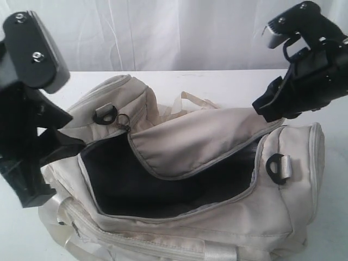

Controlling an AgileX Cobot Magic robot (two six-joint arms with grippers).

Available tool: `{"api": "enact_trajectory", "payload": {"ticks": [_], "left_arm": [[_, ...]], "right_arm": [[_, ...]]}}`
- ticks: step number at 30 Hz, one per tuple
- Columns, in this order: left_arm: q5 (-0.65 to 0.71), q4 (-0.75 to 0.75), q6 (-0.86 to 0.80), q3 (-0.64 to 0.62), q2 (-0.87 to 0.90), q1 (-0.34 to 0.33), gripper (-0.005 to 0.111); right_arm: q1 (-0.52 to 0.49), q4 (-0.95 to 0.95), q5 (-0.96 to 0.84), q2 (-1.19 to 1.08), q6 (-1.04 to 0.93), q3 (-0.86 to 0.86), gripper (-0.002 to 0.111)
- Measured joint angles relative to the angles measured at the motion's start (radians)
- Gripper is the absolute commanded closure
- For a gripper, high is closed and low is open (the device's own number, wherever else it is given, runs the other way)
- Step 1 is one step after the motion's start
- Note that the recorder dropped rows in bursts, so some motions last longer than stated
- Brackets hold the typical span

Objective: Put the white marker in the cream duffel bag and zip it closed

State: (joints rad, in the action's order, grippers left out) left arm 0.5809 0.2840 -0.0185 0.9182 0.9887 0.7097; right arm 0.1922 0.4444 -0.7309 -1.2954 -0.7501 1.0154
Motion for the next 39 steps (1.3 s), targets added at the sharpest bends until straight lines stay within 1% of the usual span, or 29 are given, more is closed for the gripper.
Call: {"api": "enact_trajectory", "payload": {"ticks": [5, 8, 13, 16, 18, 21, 24, 28, 34, 36, 39], "left_arm": [[0.155, 0.003, 0.144, 0.0, -0.067, 0.0, 0.057], [0.224, 0.036, 0.241, -0.036, -0.084, 0.0, 0.057], [0.269, 0.219, 0.616, -0.202, -0.086, 0.0, 0.052], [0.228, 0.336, 0.843, -0.287, -0.086, 0.0, 0.052], [0.17, 0.409, 0.995, -0.329, -0.086, 0.0, 0.052], [0.12, 0.537, 1.19, -0.361, -0.086, 0.0, 0.052], [0.125, 0.668, 1.381, -0.386, -0.075, 0.0, 0.052], [0.108, 0.799, 1.582, -0.422, -0.038, 0.0, 0.052], [0.006, 0.922, 1.874, -0.495, 0.064, 0.0, 0.052], [-0.008, 0.989, 1.988, -0.512, 0.104, 0.0, 0.052], [-0.011, 1.062, 2.083, -0.525, 0.157, 0.0, 0.052]], "right_arm": [[0.0, 0.002, 0.007, 0.148, 0.057, -0.064, 0.068], [0.0, 0.004, 0.025, 0.208, 0.062, -0.093, 0.068], [0.0, 0.004, 0.042, 0.239, 0.065, -0.131, 0.068], [0.0, 0.004, 0.048, 0.239, 0.067, -0.153, 0.068], [0.0, 0.004, 0.049, 0.239, 0.067, -0.164, 0.068], [0.0, 0.006, 0.049, 0.239, 0.069, -0.171, 0.068], [0.0, 0.017, 0.047, 0.239, 0.069, -0.172, 0.068], [0.0, 0.027, 0.047, 0.239, 0.069, -0.172, 0.068], [0.0, 0.027, 0.047, 0.239, 0.069, -0.172, 0.068], [0.0, 0.027, 0.047, 0.239, 0.069, -0.172, 0.068], [0.0, 0.027, 0.047, 0.239, 0.069, -0.172, 0.068]]}}
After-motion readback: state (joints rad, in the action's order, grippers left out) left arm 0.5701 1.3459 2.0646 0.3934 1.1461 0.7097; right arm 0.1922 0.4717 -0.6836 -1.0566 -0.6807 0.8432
